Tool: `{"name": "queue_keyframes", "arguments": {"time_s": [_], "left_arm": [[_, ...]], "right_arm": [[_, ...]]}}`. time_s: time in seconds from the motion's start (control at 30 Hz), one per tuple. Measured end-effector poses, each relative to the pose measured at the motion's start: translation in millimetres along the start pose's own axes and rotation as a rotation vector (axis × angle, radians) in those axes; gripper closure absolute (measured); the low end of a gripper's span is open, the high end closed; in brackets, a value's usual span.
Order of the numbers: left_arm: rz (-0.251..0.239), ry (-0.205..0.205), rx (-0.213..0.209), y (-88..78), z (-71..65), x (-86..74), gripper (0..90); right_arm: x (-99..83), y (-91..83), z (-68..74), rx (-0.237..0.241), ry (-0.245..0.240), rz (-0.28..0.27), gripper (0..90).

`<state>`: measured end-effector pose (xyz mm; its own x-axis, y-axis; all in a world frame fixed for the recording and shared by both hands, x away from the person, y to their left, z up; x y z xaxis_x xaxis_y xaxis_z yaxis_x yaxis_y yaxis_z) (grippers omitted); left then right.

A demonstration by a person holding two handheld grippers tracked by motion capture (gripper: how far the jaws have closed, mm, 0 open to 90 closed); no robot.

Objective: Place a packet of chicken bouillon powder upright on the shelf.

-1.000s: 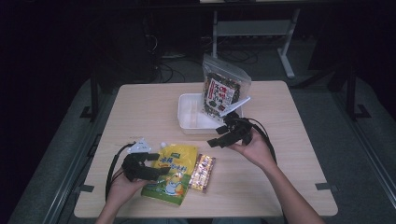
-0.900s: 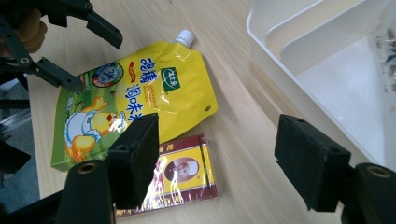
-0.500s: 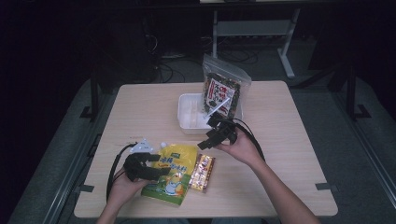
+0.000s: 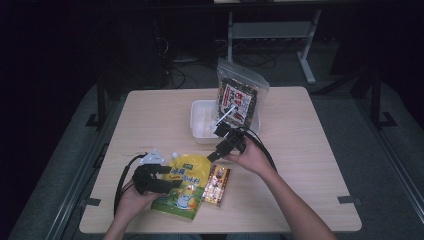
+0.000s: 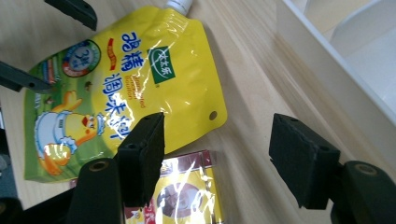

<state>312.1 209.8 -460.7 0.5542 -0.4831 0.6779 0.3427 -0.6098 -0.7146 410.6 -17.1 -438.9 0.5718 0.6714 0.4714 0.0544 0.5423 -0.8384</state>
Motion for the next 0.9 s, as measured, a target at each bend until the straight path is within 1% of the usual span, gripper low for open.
{"name": "queue_keyframes", "arguments": {"time_s": [0.2,0.57,0.7,0.8,0.9], "left_arm": [[0.017,0.003,-0.005,2.7,0.6,-1.5,31.1],[0.037,-0.001,-0.01,5.3,1.2,-3.8,34.5],[0.049,0.003,-0.015,6.7,1.1,-4.5,35.7],[0.053,-0.003,-0.016,8.0,0.9,-5.1,36.2],[0.055,-0.002,-0.016,8.5,1.5,-5.4,36.3]], "right_arm": [[1.0,10.4,-4.8,0.01,0.018,0.03,36.3],[1.6,22.7,-12.6,0.003,0.044,0.068,37.3],[2.3,26.0,-13.7,0.018,0.054,0.072,38.1],[3.0,29.9,-14.0,0.033,0.061,0.081,38.3],[3.8,33.4,-12.7,0.042,0.06,0.092,39.4]]}}
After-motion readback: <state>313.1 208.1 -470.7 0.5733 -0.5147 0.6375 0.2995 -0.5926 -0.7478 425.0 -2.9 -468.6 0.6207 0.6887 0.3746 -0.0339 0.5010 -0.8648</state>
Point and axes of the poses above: each handheld gripper's, and its own axes: y roughly forward along the jaws, x roughly out of its top, z roughly to its left, the point moved 4 cm from there along y, roughly forward along the jaws, and after that the axes turned 1 degree about -x, right-handed, at the moved point
